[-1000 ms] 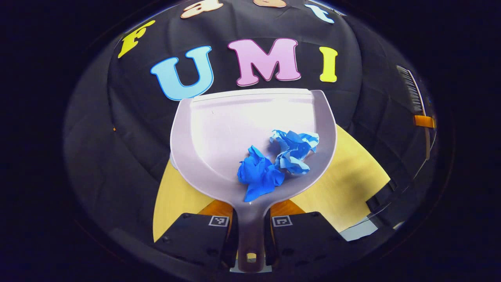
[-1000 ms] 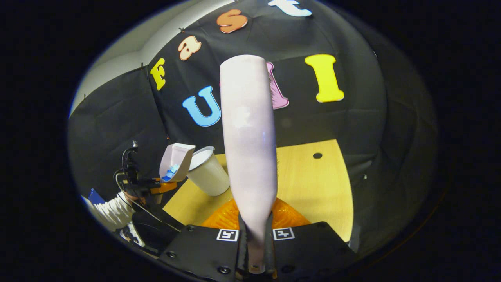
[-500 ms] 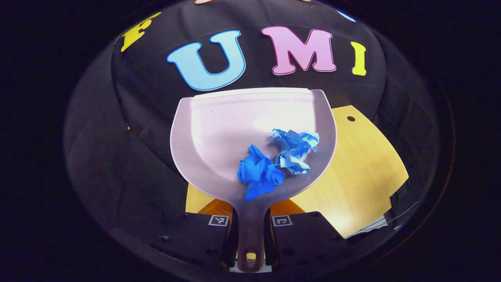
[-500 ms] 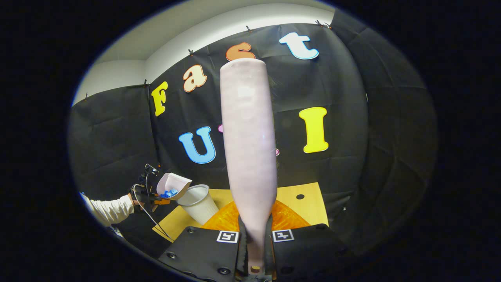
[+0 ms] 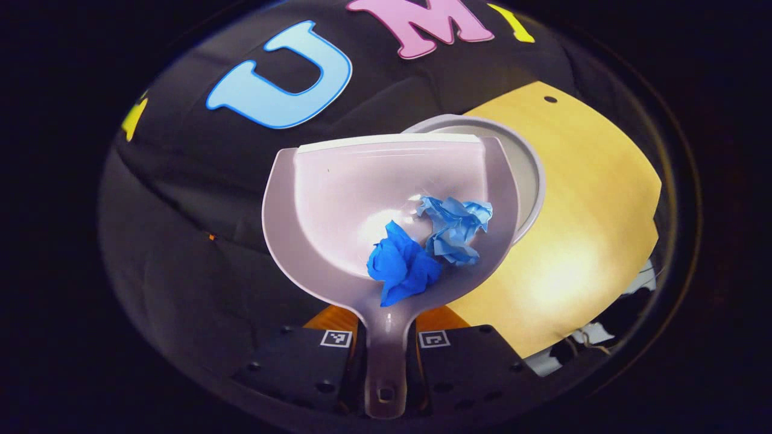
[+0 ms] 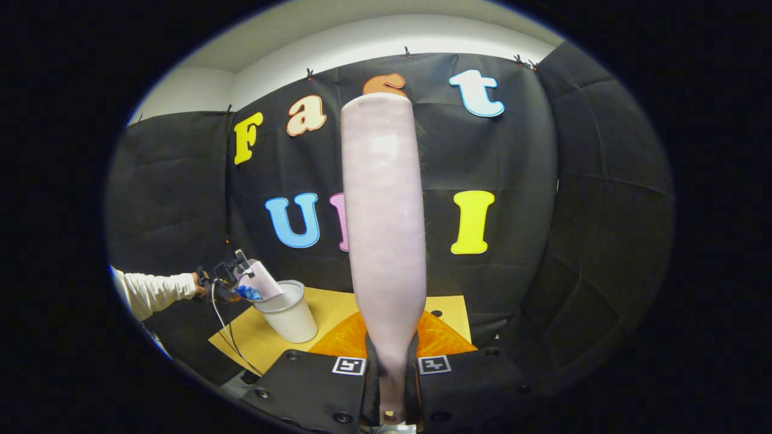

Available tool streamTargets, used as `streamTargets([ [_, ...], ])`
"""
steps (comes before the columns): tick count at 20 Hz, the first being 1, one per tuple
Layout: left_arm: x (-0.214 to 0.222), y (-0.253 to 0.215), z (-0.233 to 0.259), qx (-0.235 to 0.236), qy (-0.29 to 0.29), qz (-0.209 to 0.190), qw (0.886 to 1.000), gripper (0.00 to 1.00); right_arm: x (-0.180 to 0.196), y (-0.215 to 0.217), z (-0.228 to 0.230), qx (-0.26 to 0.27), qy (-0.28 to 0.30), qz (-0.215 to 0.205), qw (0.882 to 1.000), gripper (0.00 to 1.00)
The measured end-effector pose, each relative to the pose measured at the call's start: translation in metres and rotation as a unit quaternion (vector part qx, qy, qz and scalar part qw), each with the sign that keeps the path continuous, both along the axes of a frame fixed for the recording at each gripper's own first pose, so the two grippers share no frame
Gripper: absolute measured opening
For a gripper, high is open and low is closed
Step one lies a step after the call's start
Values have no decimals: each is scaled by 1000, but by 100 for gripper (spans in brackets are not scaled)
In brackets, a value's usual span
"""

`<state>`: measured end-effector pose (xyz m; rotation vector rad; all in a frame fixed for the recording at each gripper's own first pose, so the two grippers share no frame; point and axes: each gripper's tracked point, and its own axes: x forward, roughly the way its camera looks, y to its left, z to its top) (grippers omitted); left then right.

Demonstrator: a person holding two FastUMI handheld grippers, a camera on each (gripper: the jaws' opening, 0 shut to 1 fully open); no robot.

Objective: Pick up the small broom and dustpan from the desktop, sweep the trash into the dustpan with the broom, and then empty the trash into the garbage bin.

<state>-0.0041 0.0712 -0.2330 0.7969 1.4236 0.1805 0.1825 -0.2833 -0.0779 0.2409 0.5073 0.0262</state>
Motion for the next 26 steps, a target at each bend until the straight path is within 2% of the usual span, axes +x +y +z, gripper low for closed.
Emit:
streamTargets([
  [4,9,0,12,49,45,-44,997,25,-7,-8,-2,-16,2,-21,1000,17],
  [7,15,-3,22,129,94,-104,982,25,-20,-12,-13,-30,21,-24,999,17],
  [9,19,1,26,177,117,-149,966,25,-25,-13,-18,-33,29,-26,999,17],
  [11,22,4,30,232,127,-193,945,24,-29,-14,-23,-34,32,-26,999,17],
  [15,25,2,33,332,134,-270,894,24,-33,-10,-37,-41,48,-18,998,17],
  [17,26,3,34,351,116,-291,882,25,-33,-4,-45,-42,55,-10,998,17],
  [18,26,3,33,352,101,-296,882,24,-33,-2,-48,-41,57,-5,998,17],
  [19,27,3,32,338,83,-295,890,23,-34,1,-51,-37,59,-1,998,17],
  [22,23,-6,17,234,10,-245,941,23,-36,6,-58,-16,63,7,998,17],
  [23,19,-17,15,198,-22,-233,952,23,-37,8,-60,-14,61,9,998,17],
  [24,17,-30,13,171,-55,-229,957,24,-35,9,-63,-16,61,11,998,17],
  [26,13,-63,18,137,-120,-229,956,23,-35,10,-65,-18,60,18,998,17],
])
